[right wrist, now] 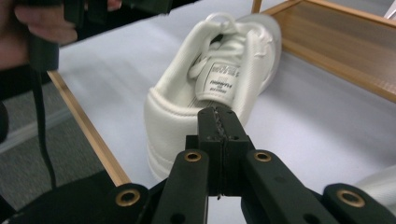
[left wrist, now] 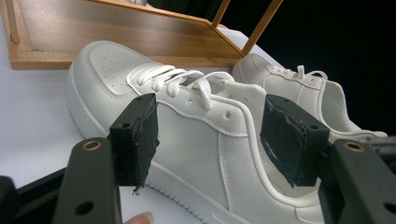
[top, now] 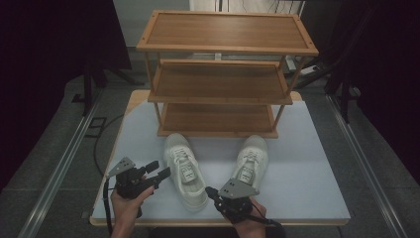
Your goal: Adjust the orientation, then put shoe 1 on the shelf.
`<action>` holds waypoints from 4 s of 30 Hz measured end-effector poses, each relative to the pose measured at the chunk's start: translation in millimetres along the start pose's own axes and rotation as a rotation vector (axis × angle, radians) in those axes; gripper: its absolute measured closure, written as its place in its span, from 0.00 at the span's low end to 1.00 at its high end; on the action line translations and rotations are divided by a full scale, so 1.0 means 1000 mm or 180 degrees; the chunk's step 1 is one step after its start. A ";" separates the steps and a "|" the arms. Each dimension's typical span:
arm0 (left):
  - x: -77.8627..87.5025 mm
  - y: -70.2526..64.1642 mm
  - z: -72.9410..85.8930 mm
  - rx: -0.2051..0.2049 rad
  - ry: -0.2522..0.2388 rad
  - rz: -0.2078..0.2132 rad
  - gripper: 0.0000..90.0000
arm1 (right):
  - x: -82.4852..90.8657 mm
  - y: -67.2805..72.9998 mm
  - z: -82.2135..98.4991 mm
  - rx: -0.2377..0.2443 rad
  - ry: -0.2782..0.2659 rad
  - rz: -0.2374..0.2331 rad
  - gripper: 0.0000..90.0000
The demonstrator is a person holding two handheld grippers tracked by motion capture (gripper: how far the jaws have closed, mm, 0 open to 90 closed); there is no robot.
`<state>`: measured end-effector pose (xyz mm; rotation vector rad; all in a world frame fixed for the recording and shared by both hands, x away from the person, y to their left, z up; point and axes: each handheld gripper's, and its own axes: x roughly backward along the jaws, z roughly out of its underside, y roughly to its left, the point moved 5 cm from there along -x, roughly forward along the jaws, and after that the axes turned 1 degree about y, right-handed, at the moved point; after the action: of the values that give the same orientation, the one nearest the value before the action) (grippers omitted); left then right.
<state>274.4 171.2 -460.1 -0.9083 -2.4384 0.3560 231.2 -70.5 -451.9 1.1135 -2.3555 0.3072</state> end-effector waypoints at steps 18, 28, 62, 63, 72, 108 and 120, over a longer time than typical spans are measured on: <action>0.002 0.006 0.001 0.0061 -0.0001 -0.0011 0.41 | -0.012 0.000 0.008 0.0085 0.0095 0.0124 0.99; 0.007 0.015 0.002 0.0140 -0.0035 -0.0026 0.41 | -0.017 0.013 0.003 0.0010 0.0039 -0.0235 0.99; 0.014 0.020 -0.006 0.0223 -0.0087 0.0085 0.39 | 0.015 -0.005 0.005 -0.0211 -0.0496 -0.0336 0.89; 0.013 0.018 -0.006 0.0221 -0.0077 0.0100 0.38 | 0.019 -0.010 0.006 -0.0247 -0.0526 -0.0326 0.88; 0.002 0.006 -0.002 0.0151 0.0031 0.0162 0.37 | 0.052 -0.046 0.016 -0.0487 -0.0696 -0.0171 0.80; -0.037 0.022 0.011 0.0018 0.0143 -0.0585 0.89 | 0.061 -0.061 0.021 -0.0566 -0.0710 0.0055 0.76; -0.034 0.028 0.010 0.0161 -0.0006 -0.0415 0.91 | 0.063 -0.062 0.021 -0.0576 -0.0743 0.0069 0.76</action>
<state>306.3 168.6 -492.1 -0.7237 -2.4636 0.3697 238.2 -160.0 -436.3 1.0872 -2.5398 -0.0317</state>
